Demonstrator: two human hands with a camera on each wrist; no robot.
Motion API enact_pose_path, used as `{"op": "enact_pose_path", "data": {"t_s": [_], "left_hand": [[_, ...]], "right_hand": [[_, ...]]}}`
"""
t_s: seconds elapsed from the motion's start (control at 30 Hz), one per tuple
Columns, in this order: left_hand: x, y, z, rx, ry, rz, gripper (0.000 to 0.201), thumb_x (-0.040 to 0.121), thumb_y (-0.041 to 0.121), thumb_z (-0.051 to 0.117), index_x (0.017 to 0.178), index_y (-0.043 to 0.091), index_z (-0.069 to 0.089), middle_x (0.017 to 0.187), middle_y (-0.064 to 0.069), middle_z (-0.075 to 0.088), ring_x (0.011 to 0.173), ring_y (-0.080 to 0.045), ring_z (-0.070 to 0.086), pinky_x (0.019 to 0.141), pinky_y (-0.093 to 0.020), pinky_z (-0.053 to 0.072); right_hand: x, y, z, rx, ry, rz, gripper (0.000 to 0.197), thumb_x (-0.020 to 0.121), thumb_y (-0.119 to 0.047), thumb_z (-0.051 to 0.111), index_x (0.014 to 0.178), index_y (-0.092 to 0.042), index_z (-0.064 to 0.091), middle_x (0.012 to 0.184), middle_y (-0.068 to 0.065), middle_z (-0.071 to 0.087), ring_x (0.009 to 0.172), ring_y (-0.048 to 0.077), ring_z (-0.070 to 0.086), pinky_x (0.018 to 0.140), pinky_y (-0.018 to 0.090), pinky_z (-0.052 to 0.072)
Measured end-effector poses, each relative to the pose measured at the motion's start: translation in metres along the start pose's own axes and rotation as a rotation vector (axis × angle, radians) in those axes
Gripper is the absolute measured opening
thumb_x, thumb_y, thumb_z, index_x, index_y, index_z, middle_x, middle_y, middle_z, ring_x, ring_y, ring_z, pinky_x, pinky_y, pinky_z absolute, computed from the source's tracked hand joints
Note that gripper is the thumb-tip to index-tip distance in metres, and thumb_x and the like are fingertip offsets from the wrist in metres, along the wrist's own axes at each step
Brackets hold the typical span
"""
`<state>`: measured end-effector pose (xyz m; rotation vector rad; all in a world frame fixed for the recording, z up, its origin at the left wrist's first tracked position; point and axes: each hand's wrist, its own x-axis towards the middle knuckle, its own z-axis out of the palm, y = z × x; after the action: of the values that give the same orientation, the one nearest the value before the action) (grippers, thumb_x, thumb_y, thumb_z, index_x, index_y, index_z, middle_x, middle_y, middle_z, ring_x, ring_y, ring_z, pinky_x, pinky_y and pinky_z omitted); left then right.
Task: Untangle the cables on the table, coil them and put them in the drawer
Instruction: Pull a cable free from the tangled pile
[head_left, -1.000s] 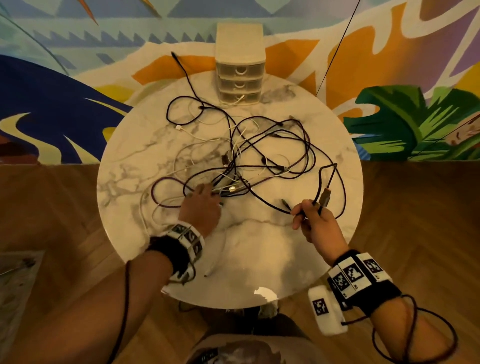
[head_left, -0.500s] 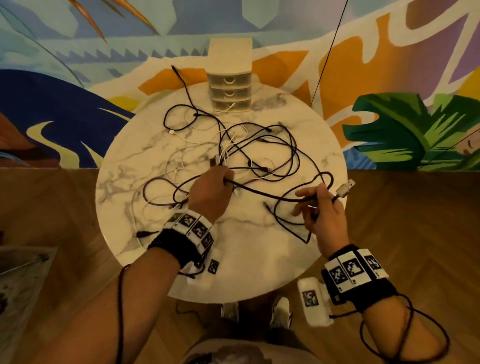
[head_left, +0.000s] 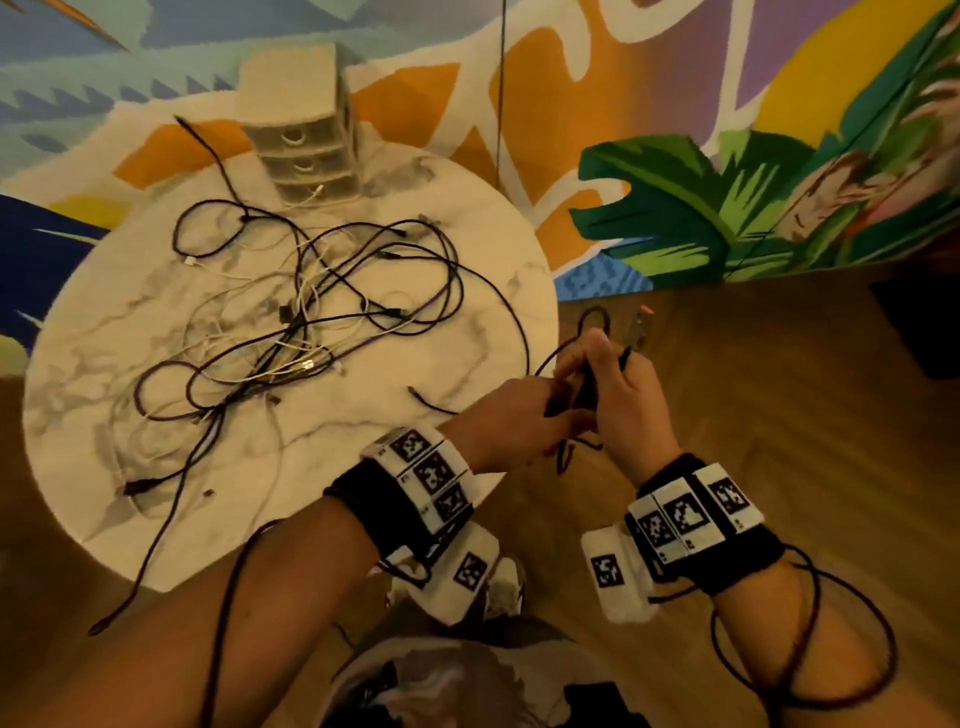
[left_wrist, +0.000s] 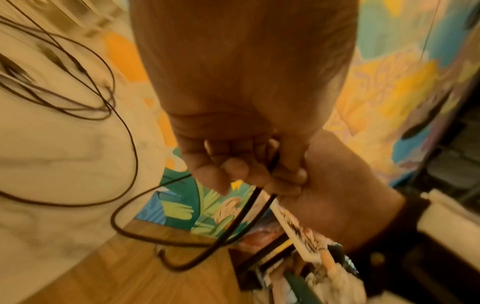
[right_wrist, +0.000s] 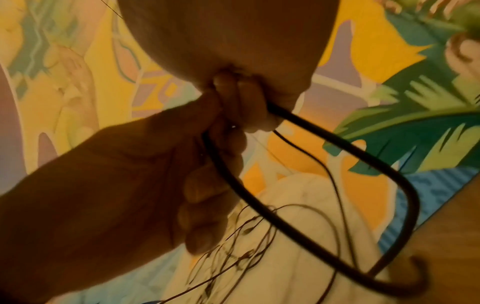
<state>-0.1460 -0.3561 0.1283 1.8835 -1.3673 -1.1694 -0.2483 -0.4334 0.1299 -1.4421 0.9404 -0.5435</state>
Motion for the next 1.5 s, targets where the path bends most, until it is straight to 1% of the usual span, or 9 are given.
{"op": "enact_pose_path", "data": {"t_s": [0.13, 0.33, 0.53, 0.73, 0.87, 0.97, 1.07, 1.17, 1.5], "left_hand": [[0.024, -0.026, 0.041, 0.03, -0.058, -0.097, 0.021, 0.097, 0.03, 0.048, 0.095, 0.013, 0.06, 0.081, -0.013, 0.063, 0.074, -0.03, 0.063, 0.064, -0.034, 0.048], [0.035, -0.057, 0.074, 0.297, -0.427, -0.431, 0.043, 0.098, 0.042, 0.042, 0.119, 0.007, 0.051, 0.105, -0.016, 0.064, 0.091, -0.031, 0.064, 0.079, -0.033, 0.048], [0.048, 0.04, 0.034, -0.176, 0.235, 0.157, 0.032, 0.093, 0.045, 0.049, 0.116, 0.023, 0.055, 0.09, 0.007, 0.062, 0.084, -0.009, 0.062, 0.072, -0.022, 0.048], [0.06, 0.073, 0.014, 0.367, 0.276, 0.426, 0.019, 0.096, 0.028, 0.05, 0.086, 0.013, 0.055, 0.07, 0.004, 0.058, 0.062, -0.008, 0.053, 0.059, -0.018, 0.036], [0.054, 0.1, -0.011, 0.288, 0.483, 0.651, 0.022, 0.095, 0.024, 0.053, 0.082, 0.006, 0.057, 0.056, 0.02, 0.035, 0.047, 0.007, 0.04, 0.05, -0.006, 0.029], [0.051, 0.115, -0.022, 0.282, 0.511, 0.717, 0.022, 0.094, 0.021, 0.054, 0.084, 0.002, 0.059, 0.057, 0.023, 0.034, 0.05, 0.012, 0.043, 0.052, -0.003, 0.03], [0.049, 0.117, -0.031, 0.27, 0.581, 0.744, 0.023, 0.095, 0.02, 0.053, 0.085, 0.001, 0.06, 0.061, 0.014, 0.044, 0.047, 0.004, 0.039, 0.051, -0.006, 0.029], [0.049, 0.115, -0.039, 0.263, 0.621, 0.755, 0.024, 0.095, 0.02, 0.053, 0.085, 0.0, 0.061, 0.061, 0.009, 0.046, 0.049, 0.006, 0.037, 0.052, -0.008, 0.029], [0.047, 0.11, -0.038, 0.213, 0.63, 0.72, 0.021, 0.094, 0.017, 0.053, 0.084, 0.0, 0.06, 0.059, 0.012, 0.046, 0.047, -0.003, 0.043, 0.05, -0.012, 0.031]], "right_hand": [[0.015, 0.024, -0.042, -0.379, 0.168, -0.016, 0.054, 0.101, -0.041, 0.03, 0.079, -0.009, 0.068, 0.066, 0.004, 0.065, 0.05, 0.001, 0.052, 0.052, 0.017, 0.037], [0.019, 0.033, -0.076, -0.305, 0.186, -0.046, 0.055, 0.103, -0.036, 0.028, 0.079, -0.007, 0.068, 0.058, 0.002, 0.06, 0.043, -0.002, 0.048, 0.048, 0.011, 0.036], [0.02, 0.038, -0.07, -0.354, -0.011, -0.105, 0.034, 0.099, -0.025, 0.043, 0.065, -0.028, 0.049, 0.061, -0.007, 0.048, 0.053, 0.006, 0.042, 0.055, 0.026, 0.038], [0.026, 0.047, -0.057, 0.055, -0.036, -0.009, 0.04, 0.097, -0.001, 0.039, 0.068, -0.027, 0.047, 0.065, -0.012, 0.049, 0.059, 0.002, 0.044, 0.057, 0.018, 0.04], [0.04, 0.114, -0.076, -0.806, -0.198, 0.228, 0.033, 0.101, -0.031, 0.032, 0.091, -0.021, 0.062, 0.103, 0.006, 0.06, 0.093, 0.028, 0.055, 0.081, 0.043, 0.046], [0.048, 0.155, -0.091, -1.033, -0.434, 0.56, 0.036, 0.103, -0.031, 0.029, 0.085, -0.015, 0.055, 0.116, 0.013, 0.056, 0.095, 0.026, 0.05, 0.081, 0.033, 0.041], [0.052, 0.168, -0.098, -0.769, -0.126, 0.663, 0.041, 0.102, -0.039, 0.031, 0.096, -0.008, 0.058, 0.098, 0.015, 0.063, 0.075, 0.027, 0.058, 0.066, 0.031, 0.046], [0.051, 0.177, -0.098, -0.477, -0.147, 0.814, 0.043, 0.101, -0.037, 0.031, 0.082, -0.009, 0.057, 0.071, 0.006, 0.059, 0.052, 0.021, 0.054, 0.05, 0.027, 0.041], [0.038, 0.192, -0.095, -0.506, -0.24, 0.764, 0.035, 0.098, -0.016, 0.045, 0.066, -0.011, 0.055, 0.067, 0.002, 0.053, 0.056, 0.012, 0.045, 0.049, 0.019, 0.04]]}}
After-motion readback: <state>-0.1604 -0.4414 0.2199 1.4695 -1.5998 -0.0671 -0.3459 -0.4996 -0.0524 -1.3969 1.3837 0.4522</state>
